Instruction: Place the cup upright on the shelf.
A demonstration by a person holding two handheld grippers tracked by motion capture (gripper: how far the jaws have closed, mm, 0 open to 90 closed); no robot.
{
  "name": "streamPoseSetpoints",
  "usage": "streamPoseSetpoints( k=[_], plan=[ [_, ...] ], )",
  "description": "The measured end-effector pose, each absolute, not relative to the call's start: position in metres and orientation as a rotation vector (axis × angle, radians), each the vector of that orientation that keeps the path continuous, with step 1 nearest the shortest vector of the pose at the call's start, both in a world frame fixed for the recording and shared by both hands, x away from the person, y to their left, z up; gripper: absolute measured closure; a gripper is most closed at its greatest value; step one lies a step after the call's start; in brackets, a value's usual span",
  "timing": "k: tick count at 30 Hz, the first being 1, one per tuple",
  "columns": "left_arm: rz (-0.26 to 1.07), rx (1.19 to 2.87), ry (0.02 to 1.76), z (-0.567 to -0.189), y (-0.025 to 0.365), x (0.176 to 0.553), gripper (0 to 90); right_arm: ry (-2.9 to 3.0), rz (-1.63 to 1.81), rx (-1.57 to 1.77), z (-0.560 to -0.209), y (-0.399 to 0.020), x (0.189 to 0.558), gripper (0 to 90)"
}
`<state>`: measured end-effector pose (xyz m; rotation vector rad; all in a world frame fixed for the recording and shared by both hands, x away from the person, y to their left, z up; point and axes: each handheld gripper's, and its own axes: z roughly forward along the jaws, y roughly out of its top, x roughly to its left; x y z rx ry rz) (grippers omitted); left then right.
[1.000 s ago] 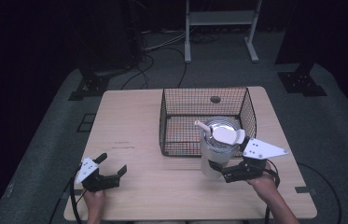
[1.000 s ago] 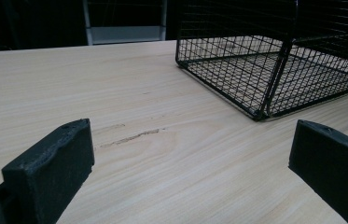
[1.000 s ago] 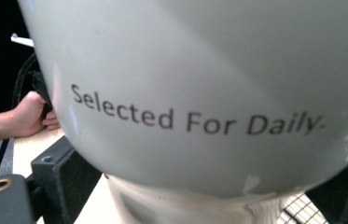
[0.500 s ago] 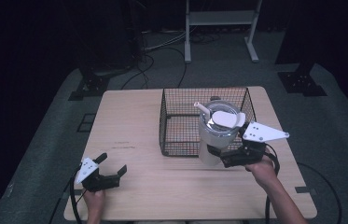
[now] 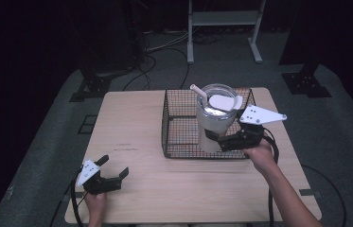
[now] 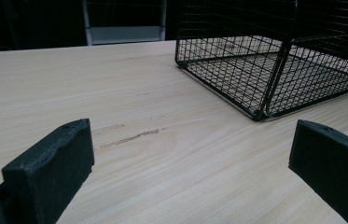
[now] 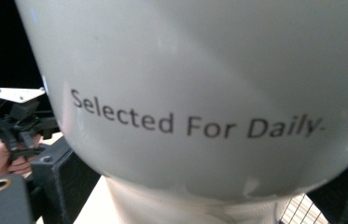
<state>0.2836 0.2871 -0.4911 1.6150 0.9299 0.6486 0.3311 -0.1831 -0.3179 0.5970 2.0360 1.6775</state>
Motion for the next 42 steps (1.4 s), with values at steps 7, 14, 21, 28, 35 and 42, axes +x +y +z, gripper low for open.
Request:
streamPoseSetpoints(
  k=[7, 14, 21, 28, 35, 42],
  plan=[
    [0.647, 1.615, 0.929, -0.491, 0.287, 0.284, 0.0, 2.045, 1.655, 0.596, -0.311, -0.176, 0.345, 7.4],
    [0.646, 1.615, 0.927, -0.491, 0.287, 0.284, 0.0, 2.042, 1.635, 0.615, -0.306, -0.169, 0.365, 7.3],
    [0.647, 1.612, 0.926, -0.491, 0.287, 0.284, 0.0, 2.05, 1.6, 0.659, -0.306, -0.158, 0.388, 7.3],
    [0.644, 1.613, 0.924, -0.491, 0.287, 0.284, 0.0, 2.046, 1.578, 0.683, -0.308, -0.15, 0.408, 7.3],
    [0.641, 1.612, 0.924, -0.491, 0.287, 0.284, 0.0, 2.04, 1.561, 0.71, -0.313, -0.142, 0.427, 7.2],
    [0.64, 1.612, 0.923, -0.491, 0.287, 0.284, 0.0, 2.053, 1.592, 0.749, -0.332, -0.135, 0.451, 7.2]
  ],
)
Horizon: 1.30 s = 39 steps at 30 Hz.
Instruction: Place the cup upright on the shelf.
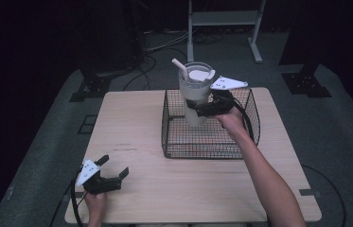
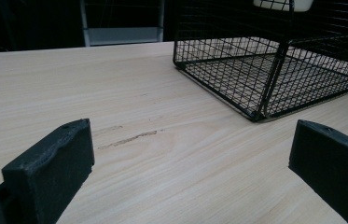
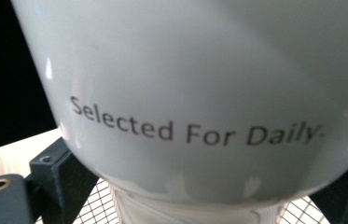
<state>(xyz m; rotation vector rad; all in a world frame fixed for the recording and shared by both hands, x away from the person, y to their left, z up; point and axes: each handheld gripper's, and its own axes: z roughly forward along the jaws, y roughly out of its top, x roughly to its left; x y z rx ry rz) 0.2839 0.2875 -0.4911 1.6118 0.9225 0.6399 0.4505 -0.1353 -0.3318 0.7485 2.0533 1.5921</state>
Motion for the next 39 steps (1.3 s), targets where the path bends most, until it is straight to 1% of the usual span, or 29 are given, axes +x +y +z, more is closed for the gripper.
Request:
streamPoseSetpoints(
  k=[6, 16, 30, 39],
  plan=[
    [0.641, 1.613, 0.918, -0.491, 0.288, 0.284, 0.0, 2.079, 1.59, 0.78, -0.349, -0.128, 0.468, 7.1],
    [0.637, 1.608, 0.919, -0.491, 0.288, 0.284, 0.0, 2.15, 1.513, 0.774, -0.373, -0.113, 0.487, 7.0],
    [0.64, 1.605, 0.918, -0.491, 0.288, 0.284, 0.0, 2.242, 1.44, 0.805, -0.394, -0.101, 0.497, 6.9],
    [0.638, 1.601, 0.923, -0.491, 0.289, 0.284, 0.0, 2.237, 1.409, 0.834, -0.403, -0.102, 0.501, 6.7]
  ],
)
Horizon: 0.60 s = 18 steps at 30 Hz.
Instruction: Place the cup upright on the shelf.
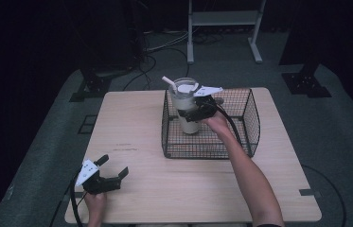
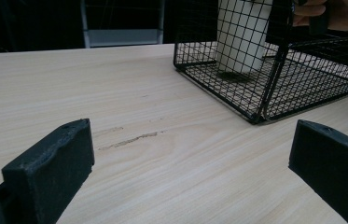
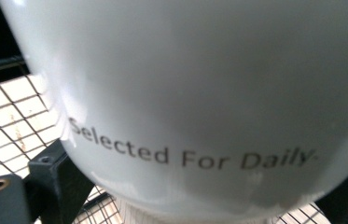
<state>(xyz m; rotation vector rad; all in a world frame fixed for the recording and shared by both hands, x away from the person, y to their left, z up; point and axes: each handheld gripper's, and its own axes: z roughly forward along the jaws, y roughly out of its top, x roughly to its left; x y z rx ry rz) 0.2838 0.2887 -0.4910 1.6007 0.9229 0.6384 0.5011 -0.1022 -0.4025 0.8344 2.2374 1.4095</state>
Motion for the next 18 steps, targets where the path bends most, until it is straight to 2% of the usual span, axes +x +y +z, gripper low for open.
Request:
streamPoseSetpoints(
  k=[18],
  plan=[
    [0.639, 1.6, 0.923, -0.491, 0.288, 0.284, 0.0, 2.259, 1.426, 0.817, -0.414, -0.114, 0.501, 6.5]
  ],
)
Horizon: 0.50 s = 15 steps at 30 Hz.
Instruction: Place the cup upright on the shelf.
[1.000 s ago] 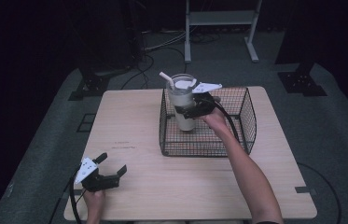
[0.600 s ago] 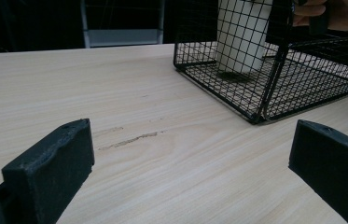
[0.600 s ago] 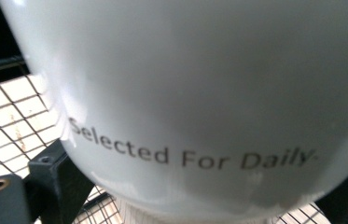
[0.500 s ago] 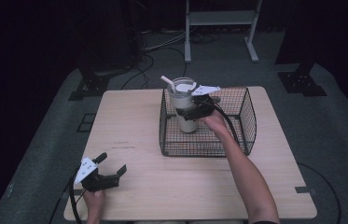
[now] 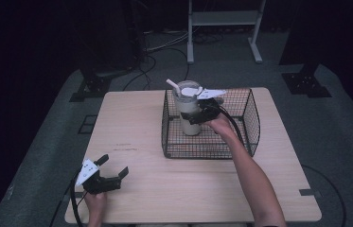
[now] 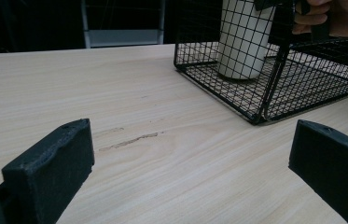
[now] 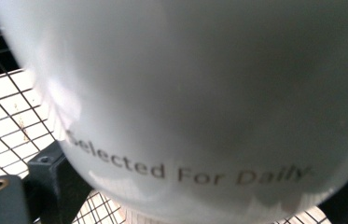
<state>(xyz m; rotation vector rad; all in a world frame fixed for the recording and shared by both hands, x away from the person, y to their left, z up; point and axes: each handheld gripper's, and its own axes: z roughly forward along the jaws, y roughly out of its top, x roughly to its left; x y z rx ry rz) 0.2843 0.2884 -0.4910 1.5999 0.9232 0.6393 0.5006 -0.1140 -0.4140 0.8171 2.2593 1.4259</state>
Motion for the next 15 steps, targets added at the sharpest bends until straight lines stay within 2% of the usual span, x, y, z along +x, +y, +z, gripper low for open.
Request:
streamPoseSetpoints(
  k=[15],
  plan=[
    [0.642, 1.606, 0.921, -0.491, 0.2881, 0.2842, 0.0, 2.285, 1.427, 0.761, -0.4168, -0.1252, 0.4973, 6.6]
  ],
)
